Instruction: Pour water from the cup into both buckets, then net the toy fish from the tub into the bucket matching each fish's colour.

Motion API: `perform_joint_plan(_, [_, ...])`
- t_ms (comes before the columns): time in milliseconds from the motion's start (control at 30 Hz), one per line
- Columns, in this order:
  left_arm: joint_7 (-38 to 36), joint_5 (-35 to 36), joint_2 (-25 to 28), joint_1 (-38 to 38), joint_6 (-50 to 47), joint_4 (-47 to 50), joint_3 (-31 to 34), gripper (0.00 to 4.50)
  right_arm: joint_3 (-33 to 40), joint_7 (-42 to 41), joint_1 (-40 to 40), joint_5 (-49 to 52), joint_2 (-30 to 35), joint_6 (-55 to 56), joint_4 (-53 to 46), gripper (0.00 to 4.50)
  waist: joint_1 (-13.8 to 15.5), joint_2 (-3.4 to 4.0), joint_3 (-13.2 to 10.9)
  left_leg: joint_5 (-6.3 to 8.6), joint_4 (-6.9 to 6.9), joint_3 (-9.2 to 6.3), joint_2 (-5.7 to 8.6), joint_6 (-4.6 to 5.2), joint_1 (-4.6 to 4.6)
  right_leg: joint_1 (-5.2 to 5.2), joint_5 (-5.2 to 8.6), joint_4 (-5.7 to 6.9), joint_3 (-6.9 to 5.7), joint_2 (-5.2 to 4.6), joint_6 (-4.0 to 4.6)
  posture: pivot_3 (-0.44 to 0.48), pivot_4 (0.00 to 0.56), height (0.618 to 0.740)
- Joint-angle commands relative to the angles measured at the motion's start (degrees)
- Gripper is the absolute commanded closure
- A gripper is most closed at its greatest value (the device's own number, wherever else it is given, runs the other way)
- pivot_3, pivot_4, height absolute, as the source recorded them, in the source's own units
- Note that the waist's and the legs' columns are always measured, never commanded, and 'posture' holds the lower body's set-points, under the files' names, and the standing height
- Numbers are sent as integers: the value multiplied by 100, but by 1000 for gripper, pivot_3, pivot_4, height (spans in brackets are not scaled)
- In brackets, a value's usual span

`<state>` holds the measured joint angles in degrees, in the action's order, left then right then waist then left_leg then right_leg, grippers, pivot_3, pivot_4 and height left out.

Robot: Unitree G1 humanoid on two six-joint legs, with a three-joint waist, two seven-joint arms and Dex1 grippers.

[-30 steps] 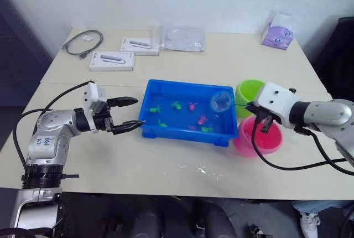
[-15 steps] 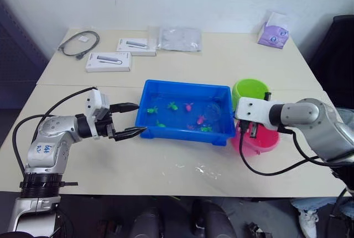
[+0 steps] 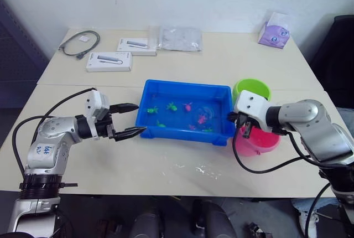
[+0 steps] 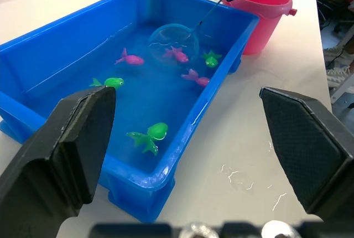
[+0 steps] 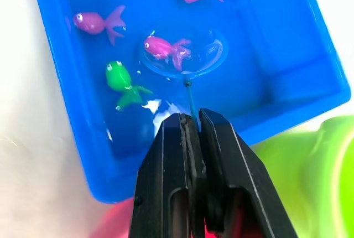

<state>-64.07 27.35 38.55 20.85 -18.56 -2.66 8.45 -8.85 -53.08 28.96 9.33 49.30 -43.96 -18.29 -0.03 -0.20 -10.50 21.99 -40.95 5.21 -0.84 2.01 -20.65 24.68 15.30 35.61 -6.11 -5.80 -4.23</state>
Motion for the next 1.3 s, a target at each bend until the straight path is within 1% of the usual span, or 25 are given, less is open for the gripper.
perform_joint_plan(33, [1,173,28,-44,37,191,174,32,721,81,-355,511,-9,-481,-584,4500,9,0,0,0,0,-2,0,0,0,-1,0,0,-1,0,0,0,150,740])
perform_joint_plan(200, [-137,309,33,16,17,210,179,32,1629,193,-1064,949,-70,-431,-892,4500,10,0,0,1,0,-2,0,0,1,-5,-1,-3,0,-1,-3,0,150,740])
perform_joint_plan(367, [-298,393,-88,374,7,69,7,32,2629,329,-1934,1238,-435,414,-1049,4500,29,0,0,2,2,-2,0,-3,5,-6,-1,-4,0,3,-2,0,150,740])
perform_joint_plan(533, [-600,344,-258,831,42,-342,-208,32,3487,419,-2770,1554,-740,926,-1340,4500,73,1,0,2,2,7,2,-2,10,-11,-3,-2,7,12,-5,0,150,740])
perform_joint_plan(600, [-756,301,-344,1073,76,-617,-326,32,3943,421,-3134,1718,-1017,1352,-1398,4500,88,1,0,2,2,10,1,-3,13,-11,-3,0,9,21,-5,0,150,740])
perform_joint_plan(767, [-939,129,-643,1551,197,-1085,-656,32,4743,406,-4227,1550,-1418,2365,-1484,4500,128,1,0,2,3,18,3,-2,20,-14,-3,1,13,39,-6,0,150,740])
perform_joint_plan(867, [-974,83,-793,1699,218,-1200,-749,32,4980,419,-4691,1363,-1521,2927,-1399,4500,138,1,0,3,2,22,6,0,23,-18,-5,0,18,43,-9,0,150,740])
perform_joint_plan(933, [-1057,37,-874,1775,236,-1265,-846,32,5130,407,-5031,1087,-1643,3588,-1214,4500,138,0,0,2,2,25,8,3,24,-18,-6,0,21,41,-11,0,150,740])
perform_joint_plan(1033, [-1155,15,-922,1849,263,-1371,-891,32,5156,467,-5298,758,-1786,4470,-932,4500,109,1,0,2,5,30,7,2,33,-19,-5,-4,25,43,-11,0,150,740])
perform_joint_plan(1167, [-1275,1,-949,1900,229,-1455,-967,32,5061,743,-5492,-148,-1788,5945,-396,4500,73,1,0,2,5,36,4,2,38,-18,-4,-6,35,36,-9,0,150,740])
perform_joint_plan(1300, [-1289,7,-1035,1886,176,-1411,-1001,32,5032,1312,-5509,-1184,-1717,7376,124,4500,45,2,0,1,5,37,4,-1,43,-19,-3,-3,43,28,-8,0,150,740])
